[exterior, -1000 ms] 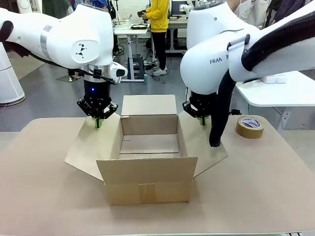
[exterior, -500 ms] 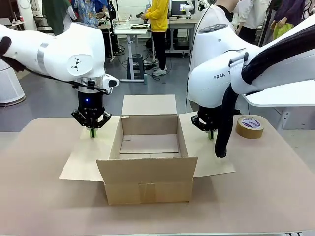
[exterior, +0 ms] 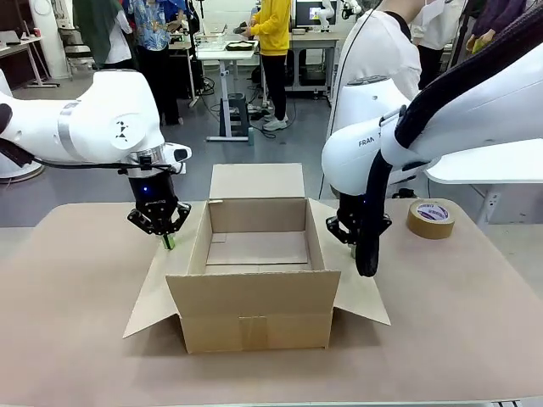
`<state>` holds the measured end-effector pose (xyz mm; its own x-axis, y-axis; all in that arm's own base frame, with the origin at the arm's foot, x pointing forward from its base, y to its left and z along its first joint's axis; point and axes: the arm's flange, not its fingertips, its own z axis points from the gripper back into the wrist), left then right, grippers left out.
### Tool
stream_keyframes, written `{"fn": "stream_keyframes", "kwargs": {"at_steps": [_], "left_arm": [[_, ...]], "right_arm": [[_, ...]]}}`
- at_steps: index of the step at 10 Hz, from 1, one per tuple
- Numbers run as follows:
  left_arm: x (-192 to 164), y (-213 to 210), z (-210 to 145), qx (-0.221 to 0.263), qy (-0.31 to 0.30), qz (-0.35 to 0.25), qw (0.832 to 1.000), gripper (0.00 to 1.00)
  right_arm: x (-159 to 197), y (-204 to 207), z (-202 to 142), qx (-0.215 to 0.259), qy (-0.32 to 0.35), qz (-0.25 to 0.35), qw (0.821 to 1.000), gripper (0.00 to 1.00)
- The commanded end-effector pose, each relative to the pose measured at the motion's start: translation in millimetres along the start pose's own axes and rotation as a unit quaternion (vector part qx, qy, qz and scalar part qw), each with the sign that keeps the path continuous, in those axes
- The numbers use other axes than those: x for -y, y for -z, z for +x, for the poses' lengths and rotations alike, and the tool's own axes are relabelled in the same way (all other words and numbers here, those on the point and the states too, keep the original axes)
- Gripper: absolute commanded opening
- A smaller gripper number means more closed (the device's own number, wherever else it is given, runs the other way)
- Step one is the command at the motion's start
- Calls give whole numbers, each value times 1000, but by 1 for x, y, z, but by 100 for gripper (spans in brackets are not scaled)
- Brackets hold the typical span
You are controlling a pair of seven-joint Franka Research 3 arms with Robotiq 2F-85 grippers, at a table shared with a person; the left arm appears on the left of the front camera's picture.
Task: Wrap the clocks to prevent damage.
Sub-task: Open the side flaps of the Package Box, then once the human has placed the objects inside and stepped back, release both hands from the side flaps of the Package Box.
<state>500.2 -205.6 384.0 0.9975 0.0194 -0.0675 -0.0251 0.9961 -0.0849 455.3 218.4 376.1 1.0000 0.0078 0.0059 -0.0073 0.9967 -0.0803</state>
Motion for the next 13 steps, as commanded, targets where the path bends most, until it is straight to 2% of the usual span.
{"fn": "stream_keyframes", "kwargs": {"at_steps": [1,2,3,13], "left_arm": [[-2,-1,-3,-3,5,-8,1000,0],[-2,-3,-5,-7,11,-6,1000,0],[-2,1,1,-1,-1,0,1000,0],[-2,1,1,-1,-1,0,1000,0]], "right_arm": [[-3,-6,5,-1,-3,17,1000,1],[-3,-11,3,-8,-26,37,999,1],[1,-1,2,1,2,1,1000,1],[1,-1,2,1,2,1,1000,1]]}}
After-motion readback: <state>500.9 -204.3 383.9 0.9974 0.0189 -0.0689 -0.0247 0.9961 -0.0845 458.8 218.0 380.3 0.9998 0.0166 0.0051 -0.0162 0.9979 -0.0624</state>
